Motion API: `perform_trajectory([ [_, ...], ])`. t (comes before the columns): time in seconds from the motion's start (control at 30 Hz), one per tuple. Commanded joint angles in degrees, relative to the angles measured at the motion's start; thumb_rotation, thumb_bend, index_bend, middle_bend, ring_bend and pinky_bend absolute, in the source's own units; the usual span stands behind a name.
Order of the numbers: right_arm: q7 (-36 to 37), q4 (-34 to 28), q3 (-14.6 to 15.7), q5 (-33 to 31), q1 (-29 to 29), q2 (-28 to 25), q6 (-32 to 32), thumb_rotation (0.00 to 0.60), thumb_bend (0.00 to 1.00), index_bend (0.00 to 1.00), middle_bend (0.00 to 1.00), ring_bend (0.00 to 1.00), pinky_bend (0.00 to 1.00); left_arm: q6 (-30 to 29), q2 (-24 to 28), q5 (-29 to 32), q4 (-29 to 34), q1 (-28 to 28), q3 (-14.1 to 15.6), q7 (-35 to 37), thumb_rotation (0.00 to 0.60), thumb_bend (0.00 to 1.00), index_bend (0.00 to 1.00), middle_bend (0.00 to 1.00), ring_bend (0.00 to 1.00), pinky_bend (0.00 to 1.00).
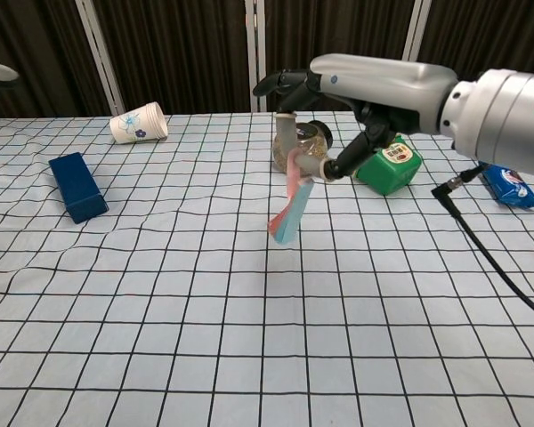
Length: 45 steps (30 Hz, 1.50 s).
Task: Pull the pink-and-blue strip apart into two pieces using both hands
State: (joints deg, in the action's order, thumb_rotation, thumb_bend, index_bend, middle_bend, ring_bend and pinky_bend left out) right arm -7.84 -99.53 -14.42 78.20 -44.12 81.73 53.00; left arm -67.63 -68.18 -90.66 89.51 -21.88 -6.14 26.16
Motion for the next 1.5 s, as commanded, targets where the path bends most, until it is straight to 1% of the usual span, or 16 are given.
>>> perform_trajectory([
  [0.03, -6.9, -4.9, -3.8, -10.3, -2.3, 0.2, -0.8, 0.6, 0.44, 0.71, 0.05, 0.0, 0.0, 3.3, -5.3, -0.8, -2.9, -4.9, -1.4, 5.4, 0.6, 0.0, 0.11, 0.0, 0.0, 0.0],
  [0.1, -9.6, -6.3, -4.9, -14.5, -3.2, 0.7, 0.2, 0.6, 0.44, 0.71, 0.05, 0.0, 0.0, 4.5, -7.6, 1.4, -3.0, -6.1, -2.3, 4.5, 0.6, 0.0, 0.14, 0.0, 0.0, 0.0],
  [0.13, -10.9, -7.0, -5.6, -17.3, -3.8, 1.2, 1.0, 0.6, 0.44, 0.71, 0.05, 0.0, 0.0, 6.2, -9.1, 3.8, -2.6, -6.9, -3.1, 4.5, 0.6, 0.0, 0.16, 0.0, 0.0, 0.0],
  [0.23, -14.4, -8.1, -6.3, -22.4, -5.2, 1.8, 2.7, 0.6, 0.43, 0.71, 0.05, 0.0, 0.0, 8.6, -11.7, 7.9, -2.4, -8.3, -4.2, 2.9, 0.6, 0.0, 0.22, 0.0, 0.0, 0.0],
  [0.33, -16.9, -8.3, -6.6, -25.7, -6.5, 2.4, 4.2, 0.6, 0.43, 0.71, 0.04, 0.0, 0.0, 11.4, -13.4, 10.9, -1.2, -9.6, -4.5, 3.2, 0.6, 0.09, 0.29, 0.0, 0.0, 0.0],
  [0.37, -17.3, -8.4, -6.6, -26.4, -6.8, 2.6, 4.5, 0.6, 0.43, 0.71, 0.04, 0.0, 0.0, 11.8, -13.6, 11.5, -1.0, -9.8, -4.6, 3.0, 0.6, 0.11, 0.3, 0.0, 0.0, 0.0],
  [0.47, -18.0, -8.7, -6.6, -27.5, -7.4, 2.9, 5.2, 0.6, 0.43, 0.72, 0.04, 0.0, 0.0, 12.3, -14.9, 12.9, -0.7, -10.6, -5.3, 2.5, 0.6, 0.11, 0.31, 0.0, 0.0, 0.0],
  [0.6, -18.6, -9.0, -6.0, -28.4, -8.1, 3.2, 6.0, 0.6, 0.43, 0.72, 0.04, 0.0, 0.0, 12.8, -17.4, 16.8, -1.0, -11.3, -7.5, 4.7, 0.6, 0.11, 0.34, 0.0, 0.0, 0.0],
  [0.67, -18.7, -9.0, -5.7, -28.9, -8.3, 3.5, 6.4, 0.6, 0.43, 0.72, 0.04, 0.0, 0.0, 14.5, -17.7, 17.7, -1.6, -12.3, -7.6, 4.1, 0.6, 0.11, 0.34, 0.0, 0.0, 0.0],
  [0.83, -18.8, -9.0, -5.2, -29.3, -8.7, 4.0, 6.9, 0.6, 0.43, 0.72, 0.04, 0.0, 0.0, 15.8, -18.1, 18.1, -1.8, -13.5, -7.7, 2.9, 0.6, 0.11, 0.35, 0.0, 0.0, 0.0],
  [0.97, -19.3, -9.1, -5.2, -29.8, -9.3, 4.3, 7.5, 0.6, 0.43, 0.72, 0.04, 0.0, 0.0, 17.0, -17.1, 17.3, -0.8, -15.0, -7.5, -0.6, 0.6, 0.11, 0.35, 0.0, 0.0, 0.0],
  [1.07, -20.0, -9.2, -5.2, -30.8, -9.9, 4.6, 8.2, 0.6, 0.43, 0.72, 0.04, 0.0, 0.0, 18.4, -15.6, 18.8, 1.1, -16.0, -7.6, -3.7, 0.6, 0.11, 0.35, 0.0, 0.0, 0.0],
  [1.27, -21.1, -9.1, -4.8, -32.7, -10.6, 5.4, 9.6, 0.6, 0.43, 0.72, 0.04, 0.0, 0.0, 19.6, -14.5, 22.7, 3.9, -17.2, -8.2, -7.6, 0.6, 0.11, 0.35, 0.0, 0.0, 0.0],
  [1.43, -21.6, -8.6, -4.9, -33.6, -11.2, 5.9, 10.1, 0.6, 0.43, 0.72, 0.04, 0.0, 0.0, 22.1, -12.8, 25.1, 5.8, -18.1, -7.7, -9.3, 0.6, 0.11, 0.35, 0.0, 0.0, 0.0],
  [1.5, -21.6, -8.5, -4.9, -33.9, -11.4, 6.0, 10.3, 0.6, 0.43, 0.72, 0.04, 0.0, 0.0, 22.2, -12.5, 26.0, 6.2, -18.3, -7.8, -9.8, 0.6, 0.11, 0.35, 0.0, 0.0, 0.0],
])
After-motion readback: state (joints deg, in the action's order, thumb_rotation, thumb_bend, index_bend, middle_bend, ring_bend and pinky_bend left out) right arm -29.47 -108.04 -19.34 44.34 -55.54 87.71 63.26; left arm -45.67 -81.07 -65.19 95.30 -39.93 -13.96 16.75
